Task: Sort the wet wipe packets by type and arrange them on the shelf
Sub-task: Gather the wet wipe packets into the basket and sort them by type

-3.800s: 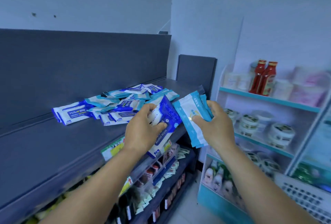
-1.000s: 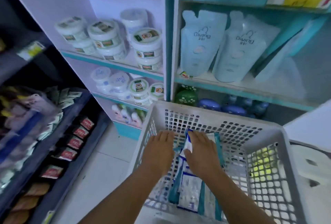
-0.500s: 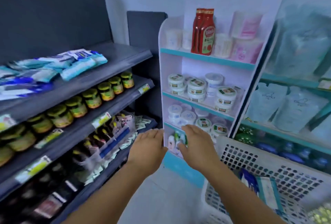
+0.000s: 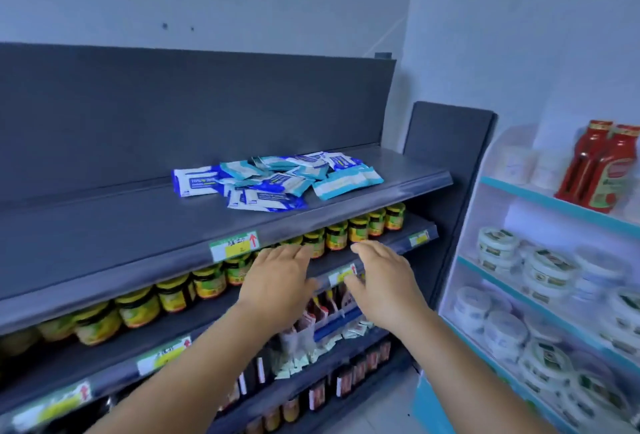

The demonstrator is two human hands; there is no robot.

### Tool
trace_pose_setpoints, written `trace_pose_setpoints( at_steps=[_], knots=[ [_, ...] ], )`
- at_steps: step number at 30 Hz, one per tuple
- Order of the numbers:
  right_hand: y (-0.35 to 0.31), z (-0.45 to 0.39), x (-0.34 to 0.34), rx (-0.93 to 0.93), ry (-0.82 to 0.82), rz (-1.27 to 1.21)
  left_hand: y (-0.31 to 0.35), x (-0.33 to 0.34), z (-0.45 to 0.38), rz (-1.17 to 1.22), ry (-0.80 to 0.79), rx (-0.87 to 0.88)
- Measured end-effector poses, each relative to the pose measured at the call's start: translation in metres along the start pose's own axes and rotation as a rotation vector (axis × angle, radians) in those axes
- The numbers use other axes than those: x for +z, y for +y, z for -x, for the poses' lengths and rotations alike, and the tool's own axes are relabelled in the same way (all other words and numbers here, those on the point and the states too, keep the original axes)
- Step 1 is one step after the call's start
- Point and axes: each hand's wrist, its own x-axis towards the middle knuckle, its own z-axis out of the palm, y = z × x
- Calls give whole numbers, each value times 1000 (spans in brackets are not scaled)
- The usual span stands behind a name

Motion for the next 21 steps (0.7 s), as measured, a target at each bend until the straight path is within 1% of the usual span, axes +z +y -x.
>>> trace_pose_setpoints(
  at_steps=[7,14,18,21],
  knots=[
    [-48,-84,16,-148,-42,-34,-70,-14,-26,-61,38,-146],
    [-62,-172,31,-240,-62,-55,-113,-9,-84,-80,42,-234],
    [-58,-217,47,-270,-86,-10,-123,6,-117,-52,-21,-245],
    [-52,-253,57,-200,-168,44,-132,17,-135,-23,-92,-275]
  ],
)
